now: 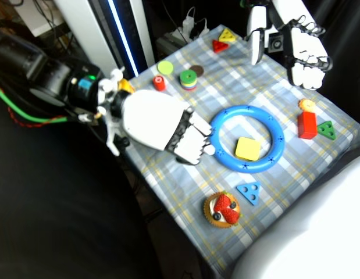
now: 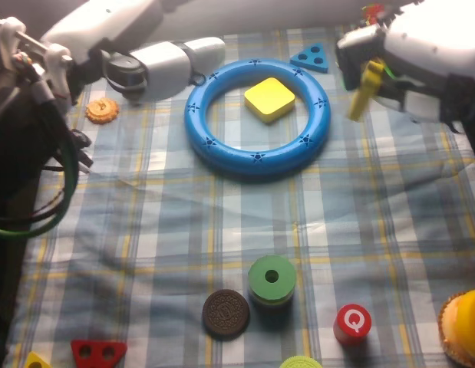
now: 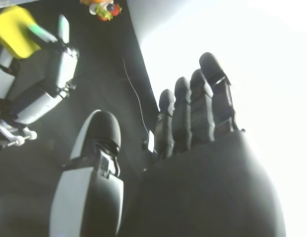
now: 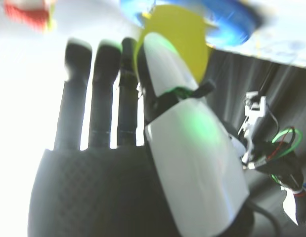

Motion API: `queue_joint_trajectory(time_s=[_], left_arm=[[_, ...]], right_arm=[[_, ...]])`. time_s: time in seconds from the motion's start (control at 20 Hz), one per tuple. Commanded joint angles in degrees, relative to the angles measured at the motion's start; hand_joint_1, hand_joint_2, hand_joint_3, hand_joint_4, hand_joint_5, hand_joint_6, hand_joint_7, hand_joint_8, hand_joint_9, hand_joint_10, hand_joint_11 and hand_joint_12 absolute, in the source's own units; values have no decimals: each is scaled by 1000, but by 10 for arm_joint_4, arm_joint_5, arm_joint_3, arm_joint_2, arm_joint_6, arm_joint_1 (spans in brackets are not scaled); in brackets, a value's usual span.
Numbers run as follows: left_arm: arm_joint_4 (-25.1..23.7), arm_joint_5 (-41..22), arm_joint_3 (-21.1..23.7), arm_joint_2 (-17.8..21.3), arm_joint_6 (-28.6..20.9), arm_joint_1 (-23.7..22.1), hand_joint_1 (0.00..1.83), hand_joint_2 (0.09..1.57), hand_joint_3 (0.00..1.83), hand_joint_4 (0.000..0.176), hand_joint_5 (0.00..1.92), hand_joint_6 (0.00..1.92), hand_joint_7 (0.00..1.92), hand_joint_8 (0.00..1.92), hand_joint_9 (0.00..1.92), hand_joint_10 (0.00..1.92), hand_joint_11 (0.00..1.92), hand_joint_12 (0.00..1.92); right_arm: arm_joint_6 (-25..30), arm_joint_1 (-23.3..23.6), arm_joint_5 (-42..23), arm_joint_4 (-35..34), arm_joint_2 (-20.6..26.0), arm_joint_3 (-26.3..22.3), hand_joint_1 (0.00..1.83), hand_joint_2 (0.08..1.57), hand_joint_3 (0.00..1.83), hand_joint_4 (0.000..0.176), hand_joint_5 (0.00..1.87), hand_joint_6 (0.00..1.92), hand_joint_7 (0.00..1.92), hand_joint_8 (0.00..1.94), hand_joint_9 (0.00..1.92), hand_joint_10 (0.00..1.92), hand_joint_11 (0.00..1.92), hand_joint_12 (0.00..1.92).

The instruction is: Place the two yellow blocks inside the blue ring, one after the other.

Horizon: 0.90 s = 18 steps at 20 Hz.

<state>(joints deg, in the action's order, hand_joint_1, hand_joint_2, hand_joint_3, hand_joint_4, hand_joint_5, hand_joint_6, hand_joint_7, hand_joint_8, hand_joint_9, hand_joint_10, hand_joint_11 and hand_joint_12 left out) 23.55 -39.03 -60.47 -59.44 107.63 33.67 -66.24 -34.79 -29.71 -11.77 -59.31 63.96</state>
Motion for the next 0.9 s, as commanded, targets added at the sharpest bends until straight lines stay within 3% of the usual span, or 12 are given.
queue_joint_trajectory(time_s=[0.0, 0.1, 0.35, 0.4, 0.45, 0.5, 0.55, 0.6, 0.7, 0.75, 0.8, 0.85], left_arm=[[-10, -54, -5, -4, -4, -8, 531, 1380, 3, 25, 282, 7, 250, 3, 174, 17, 0, 942], [-5, -50, -9, -8, -4, -8, 545, 1389, 2, 35, 292, 6, 239, 0, 154, 5, 0, 904], [-1, -42, -18, -18, -4, -8, 550, 1389, 2, 36, 294, 6, 238, 0, 151, 3, 0, 903], [0, -40, -19, -20, -4, -8, 572, 1389, 1, 30, 301, 5, 237, 0, 134, 5, 0, 809], [4, -37, -24, -24, -4, -8, 556, 1398, 1, 27, 314, 6, 261, 5, 207, 37, 0, 959], [6, -35, -26, -25, -4, -8, 546, 1407, 3, 19, 325, 5, 284, 8, 235, 49, 0, 913], [8, -33, -28, -27, -4, -8, 546, 1407, 3, 19, 325, 5, 284, 8, 235, 49, 0, 913], [10, -32, -30, -28, -4, -8, 556, 1415, 2, 23, 318, 2, 269, 4, 202, 30, 0, 720], [14, -28, -34, -30, -4, -8, 593, 1412, 0, 25, 335, 4, 291, 5, 216, 27, 0, 633], [16, -28, -35, -30, -4, -8, 646, 1421, 1, 12, 339, 3, 293, 3, 230, 29, 0, 665], [18, -27, -35, -30, -4, -6, 677, 1419, 0, 12, 349, 5, 293, 1, 239, 30, 0, 686], [18, -27, -35, -30, -4, -6, 670, 1422, 1, 7, 346, 3, 285, 0, 236, 28, 0, 684]], right_arm=[[-1, 14, -61, 7, -5, 6, 1181, 1297, 0, 0, 592, 1321, 751, 1648, 730, 1773, 733, 1921], [-1, 38, -40, 16, -27, 26, 1161, 1286, 0, 0, 585, 1414, 786, 1511, 694, 1550, 650, 1889], [-1, 71, 22, 19, -94, 88, 1159, 1285, 0, 0, 583, 1424, 791, 1494, 696, 1522, 645, 1880], [-1, 74, 31, 17, -103, 97, 1118, 1311, 4, 0, 549, 1536, 726, 1504, 595, 1414, 500, 1787], [-1, 77, 45, 14, -117, 110, 1176, 1289, 2, 0, 583, 1428, 752, 1522, 730, 1531, 704, 1784], [-1, 78, 52, 13, -126, 118, 1303, 1261, 0, 0, 594, 1326, 738, 1457, 773, 1589, 718, 1775], [-1, 80, 60, 11, -134, 125, 1303, 1261, 0, 0, 594, 1326, 738, 1457, 773, 1589, 718, 1775], [-1, 81, 67, 11, -141, 130, 1324, 1261, 0, 0, 600, 1294, 715, 1479, 757, 1633, 696, 1786], [-1, 82, 70, 11, -145, 133, 1173, 1312, 5, 0, 504, 1459, 756, 1574, 727, 1556, 729, 1839], [-1, 82, 71, 11, -145, 132, 983, 1272, 0, 0, 258, 928, 461, 1082, 423, 1424, 415, 1885], [-1, 82, 71, 11, -145, 131, 864, 1249, 0, 0, 283, 391, 427, 561, 260, 1286, 187, 1893], [-1, 82, 70, 11, -145, 127, 765, 1246, 0, 0, 189, 209, 266, 282, 120, 1132, 37, 1823]])
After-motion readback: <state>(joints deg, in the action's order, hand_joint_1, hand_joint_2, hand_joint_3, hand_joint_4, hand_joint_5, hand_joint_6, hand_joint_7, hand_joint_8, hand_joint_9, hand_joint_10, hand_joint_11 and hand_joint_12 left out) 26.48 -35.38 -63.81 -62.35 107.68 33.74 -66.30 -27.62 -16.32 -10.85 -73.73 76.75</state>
